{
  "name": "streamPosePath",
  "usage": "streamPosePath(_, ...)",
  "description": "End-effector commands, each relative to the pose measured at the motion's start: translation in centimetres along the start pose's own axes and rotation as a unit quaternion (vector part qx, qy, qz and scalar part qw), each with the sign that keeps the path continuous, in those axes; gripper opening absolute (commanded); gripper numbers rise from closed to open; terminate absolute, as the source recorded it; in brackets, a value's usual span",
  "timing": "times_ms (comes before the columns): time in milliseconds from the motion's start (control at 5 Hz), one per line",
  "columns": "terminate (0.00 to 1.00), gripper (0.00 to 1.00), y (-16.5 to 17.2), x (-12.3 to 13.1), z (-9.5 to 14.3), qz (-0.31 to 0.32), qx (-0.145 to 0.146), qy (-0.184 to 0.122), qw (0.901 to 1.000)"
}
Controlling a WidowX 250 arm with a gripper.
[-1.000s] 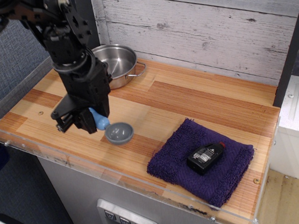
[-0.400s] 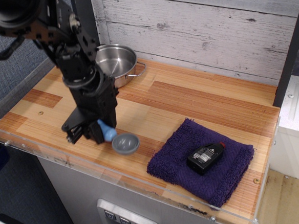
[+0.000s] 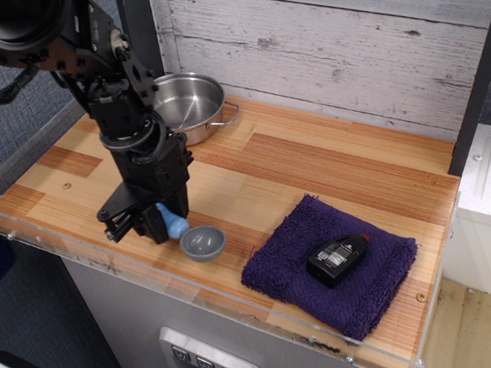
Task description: Place the spatual near by blur cloth.
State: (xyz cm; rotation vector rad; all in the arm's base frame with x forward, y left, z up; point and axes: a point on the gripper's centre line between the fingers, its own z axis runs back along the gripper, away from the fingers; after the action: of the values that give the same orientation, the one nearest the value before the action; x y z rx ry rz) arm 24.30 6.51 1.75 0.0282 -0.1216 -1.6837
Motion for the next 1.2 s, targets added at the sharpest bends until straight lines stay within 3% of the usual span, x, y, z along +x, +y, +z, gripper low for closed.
streamPosePath(0,0.00,1.00,0.7,-0.3,0.9,0.023,0.018,0.003,0.9996)
streamPosePath(400,0.00,1.00,0.8,-0.4,1.2,0.025,0.018,0.002,0.9995)
streamPosePath(600,0.00,1.00,1.3,0.1,2.2,0.015,0.036,-0.030,0.9988)
streamPosePath(1000,0.00,1.00,2.3,1.7,5.5,-0.003,0.035,-0.047,0.9983)
